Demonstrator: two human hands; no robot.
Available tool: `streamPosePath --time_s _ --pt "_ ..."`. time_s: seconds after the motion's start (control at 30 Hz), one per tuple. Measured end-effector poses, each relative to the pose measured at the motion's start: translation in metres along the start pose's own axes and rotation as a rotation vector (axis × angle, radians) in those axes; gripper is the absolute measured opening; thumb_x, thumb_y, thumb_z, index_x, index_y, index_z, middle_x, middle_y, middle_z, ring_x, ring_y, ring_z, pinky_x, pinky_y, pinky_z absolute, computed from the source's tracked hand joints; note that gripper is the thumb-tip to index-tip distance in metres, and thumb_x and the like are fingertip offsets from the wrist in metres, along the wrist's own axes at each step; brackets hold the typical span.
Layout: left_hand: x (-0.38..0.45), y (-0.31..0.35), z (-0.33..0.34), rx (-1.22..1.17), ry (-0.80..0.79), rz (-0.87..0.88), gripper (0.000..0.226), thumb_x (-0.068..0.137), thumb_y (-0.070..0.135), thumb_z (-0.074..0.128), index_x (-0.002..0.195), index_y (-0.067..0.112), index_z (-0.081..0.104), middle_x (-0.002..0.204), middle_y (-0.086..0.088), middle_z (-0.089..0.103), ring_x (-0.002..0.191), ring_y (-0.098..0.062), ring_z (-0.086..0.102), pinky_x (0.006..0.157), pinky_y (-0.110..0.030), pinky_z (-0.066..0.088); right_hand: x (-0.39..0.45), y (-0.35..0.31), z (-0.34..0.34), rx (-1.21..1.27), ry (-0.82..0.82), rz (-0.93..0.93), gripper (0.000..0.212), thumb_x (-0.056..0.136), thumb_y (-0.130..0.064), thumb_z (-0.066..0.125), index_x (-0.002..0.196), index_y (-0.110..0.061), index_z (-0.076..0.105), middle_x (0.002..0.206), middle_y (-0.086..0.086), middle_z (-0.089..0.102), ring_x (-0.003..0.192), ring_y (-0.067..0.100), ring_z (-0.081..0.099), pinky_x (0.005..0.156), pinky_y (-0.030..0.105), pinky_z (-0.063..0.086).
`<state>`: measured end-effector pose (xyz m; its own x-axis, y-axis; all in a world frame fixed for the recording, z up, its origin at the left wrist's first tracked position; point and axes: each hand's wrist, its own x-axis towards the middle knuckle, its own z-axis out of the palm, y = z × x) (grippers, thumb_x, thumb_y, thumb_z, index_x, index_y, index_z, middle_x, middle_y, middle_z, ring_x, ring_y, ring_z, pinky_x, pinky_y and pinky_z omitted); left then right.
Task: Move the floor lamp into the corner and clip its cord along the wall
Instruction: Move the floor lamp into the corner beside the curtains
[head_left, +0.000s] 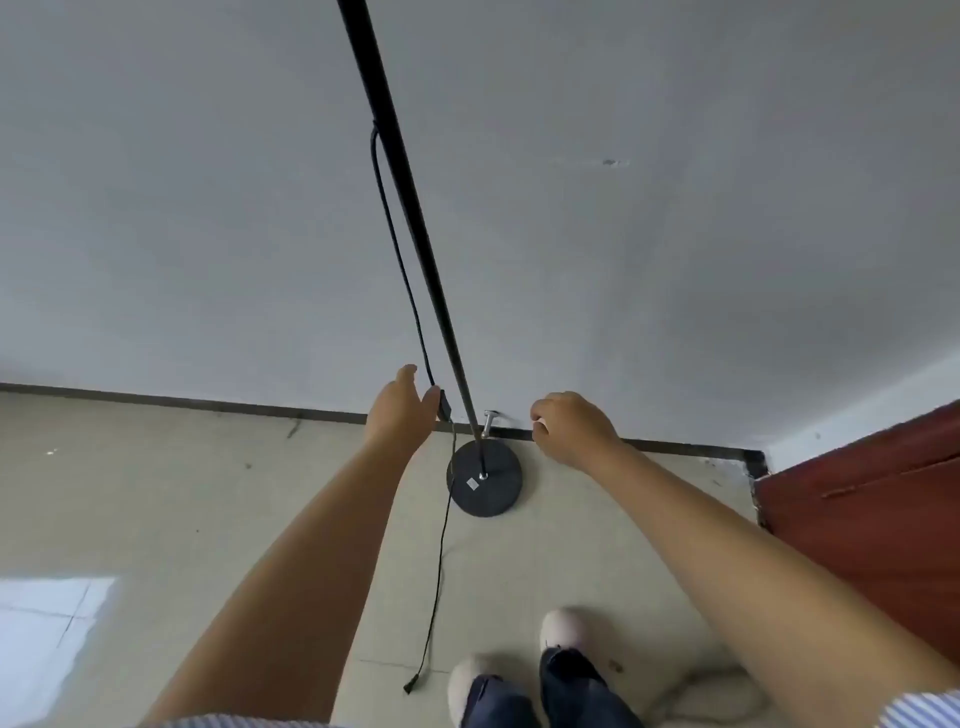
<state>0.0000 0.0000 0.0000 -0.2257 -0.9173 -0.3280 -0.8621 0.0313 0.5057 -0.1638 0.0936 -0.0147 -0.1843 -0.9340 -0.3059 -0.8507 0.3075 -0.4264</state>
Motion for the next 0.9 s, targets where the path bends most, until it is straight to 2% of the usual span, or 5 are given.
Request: streamPosePath --time_s 0.33,0.47,0.63,0.77,0.9 --pt "0.048 -0.004 0.008 -0.38 -0.098 -0.058 0.016 0.092 0.014 0.05 0.102 0.005 0.059 0.097 -0.013 0.065 0.087 -0.028 0.059 0.09 -0.044 0.05 0.049 0.03 0.054 0.161 -0.152 -0.026 0.027 0.086 -0.003 0.039 0.106 -0.001 0.058 0.109 0.019 0.064 0.102 0.033 0.056 0.084 0.037 0.046" --pt "0.035 -0.02 0.002 -0.442 -0.133 -0.031 0.026 0.095 0.004 0.04 0.073 0.011 0.051 0.075 -0.01 0.064 0.06 -0.012 0.066 0.055 -0.012 0.058 0.05 0.022 0.075 0.345 -0.357 0.001 0.052 0.085 -0.002 0.05 0.133 -0.009 0.033 0.14 0.012 0.043 0.127 0.026 0.042 0.102 0.032 0.036" --pt "0.018 -0.049 -0.011 -0.617 -0.134 -0.095 0.032 0.096 0.003 0.039 0.067 0.011 0.05 0.058 -0.006 0.068 0.047 -0.008 0.069 0.045 -0.013 0.056 0.044 -0.012 0.117 0.548 -0.736 0.056 0.076 0.084 0.0 0.047 0.141 -0.025 0.004 0.151 0.005 0.025 0.123 0.025 0.043 0.096 0.032 0.041" --pt "0.012 -0.065 -0.027 -0.719 -0.092 -0.143 0.032 0.096 0.002 0.038 0.067 0.01 0.047 0.047 0.001 0.072 0.049 -0.009 0.07 0.045 -0.013 0.055 0.03 -0.025 0.137 0.696 -0.779 0.125 0.025 0.084 -0.014 0.051 0.109 -0.014 0.054 0.087 0.009 0.067 0.085 0.033 0.052 0.084 0.038 0.043" --pt "0.009 -0.061 -0.04 -0.691 -0.004 -0.187 0.031 0.095 0.002 0.04 0.067 0.013 0.047 0.067 -0.013 0.066 0.044 -0.007 0.068 0.044 -0.014 0.056 0.02 -0.003 0.108 0.717 -0.564 0.186 0.024 0.085 -0.013 0.05 0.061 -0.013 0.052 0.053 0.001 0.043 0.056 0.015 0.04 0.061 0.029 0.036"
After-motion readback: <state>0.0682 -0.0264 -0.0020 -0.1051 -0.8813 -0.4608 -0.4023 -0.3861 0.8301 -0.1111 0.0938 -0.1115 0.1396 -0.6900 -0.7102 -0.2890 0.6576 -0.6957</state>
